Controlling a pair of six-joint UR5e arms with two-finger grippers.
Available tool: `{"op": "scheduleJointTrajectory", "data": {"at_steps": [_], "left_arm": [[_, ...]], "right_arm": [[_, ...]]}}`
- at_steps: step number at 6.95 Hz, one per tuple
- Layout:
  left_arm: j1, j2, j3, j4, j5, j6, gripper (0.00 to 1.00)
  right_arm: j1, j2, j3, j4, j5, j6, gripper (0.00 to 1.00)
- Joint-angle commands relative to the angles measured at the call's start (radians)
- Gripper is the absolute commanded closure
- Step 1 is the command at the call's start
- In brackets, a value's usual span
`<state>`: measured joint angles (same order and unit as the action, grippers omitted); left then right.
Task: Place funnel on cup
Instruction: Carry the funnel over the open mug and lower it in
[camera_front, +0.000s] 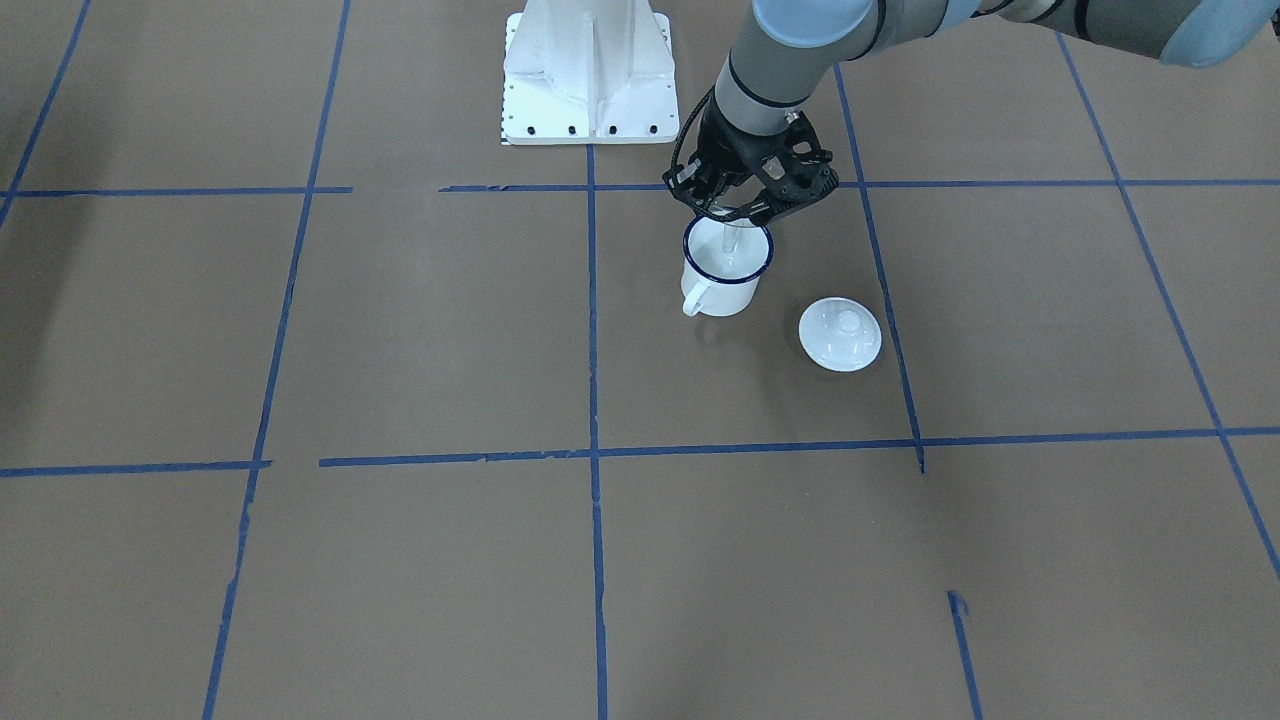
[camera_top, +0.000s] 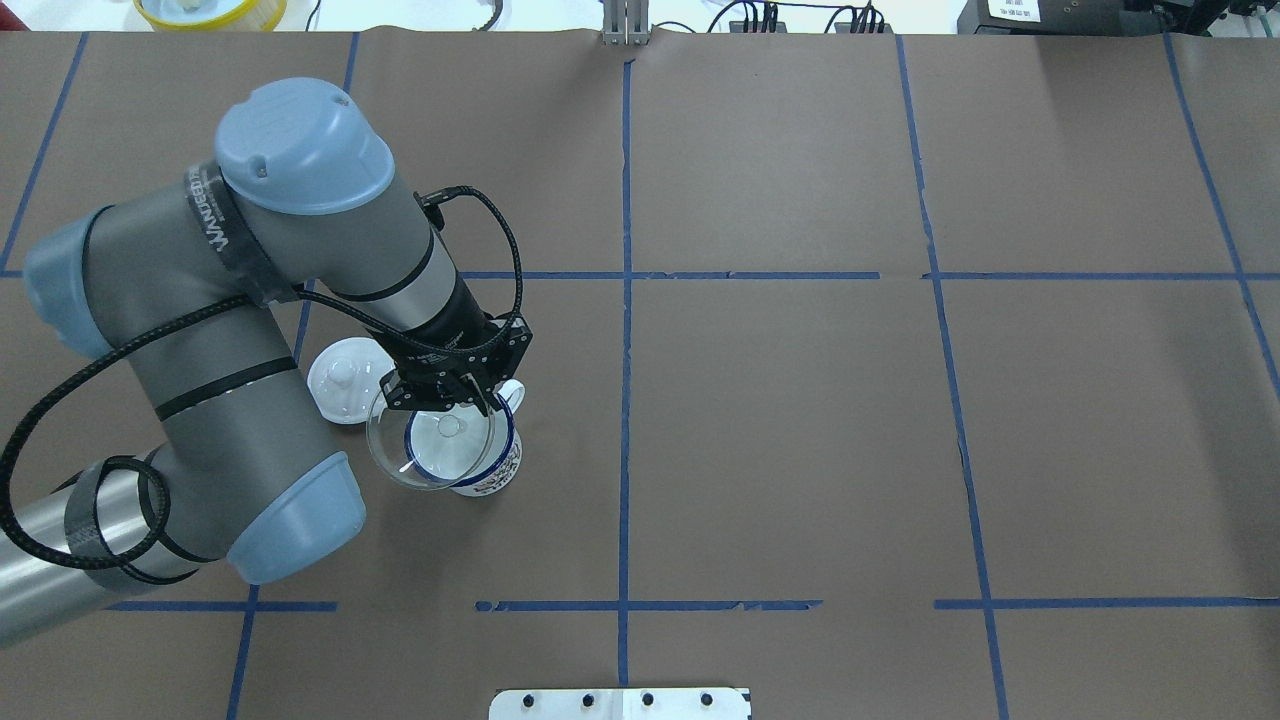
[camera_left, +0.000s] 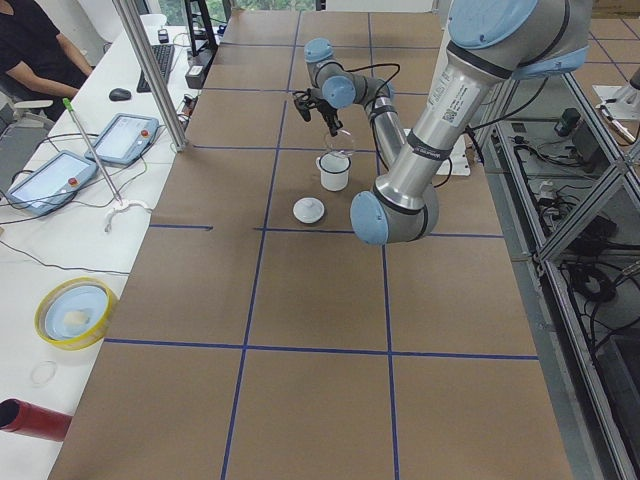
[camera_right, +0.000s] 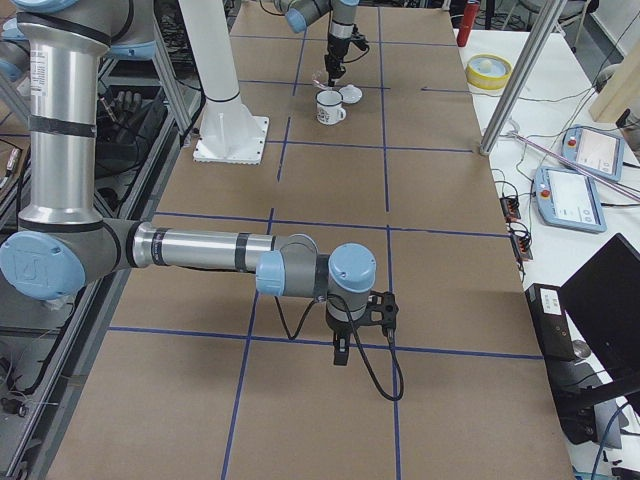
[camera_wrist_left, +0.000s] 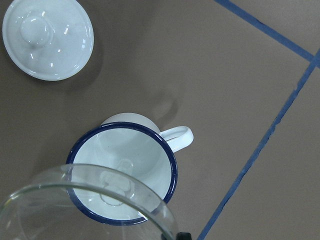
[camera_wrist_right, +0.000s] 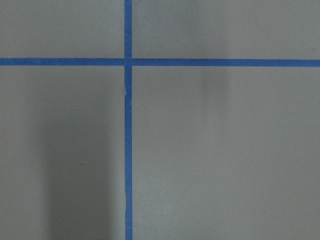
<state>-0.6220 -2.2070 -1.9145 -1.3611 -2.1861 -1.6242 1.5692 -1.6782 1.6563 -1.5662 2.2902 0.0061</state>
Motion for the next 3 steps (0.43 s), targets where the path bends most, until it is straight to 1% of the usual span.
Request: {"op": "scheduleJointTrajectory", "data": {"at_steps": [1, 2, 3], "left_arm": [[0.022, -0.016, 0.046, -0.004, 0.006, 0.026, 1.0], [0.022, -0.017, 0.057, -0.007, 0.008, 0.033, 1.0], [0.021, -0.016, 0.058, -0.007, 0.008, 0.033, 0.69]], "right_arm": [[0.0, 0.0, 0.0, 0.0, 0.0, 0.0, 0.0], [0.0, 0.0, 0.0, 0.0, 0.0, 0.0, 0.0], [0.0, 0.0, -0.001, 0.0, 0.0, 0.0, 0.0]]}}
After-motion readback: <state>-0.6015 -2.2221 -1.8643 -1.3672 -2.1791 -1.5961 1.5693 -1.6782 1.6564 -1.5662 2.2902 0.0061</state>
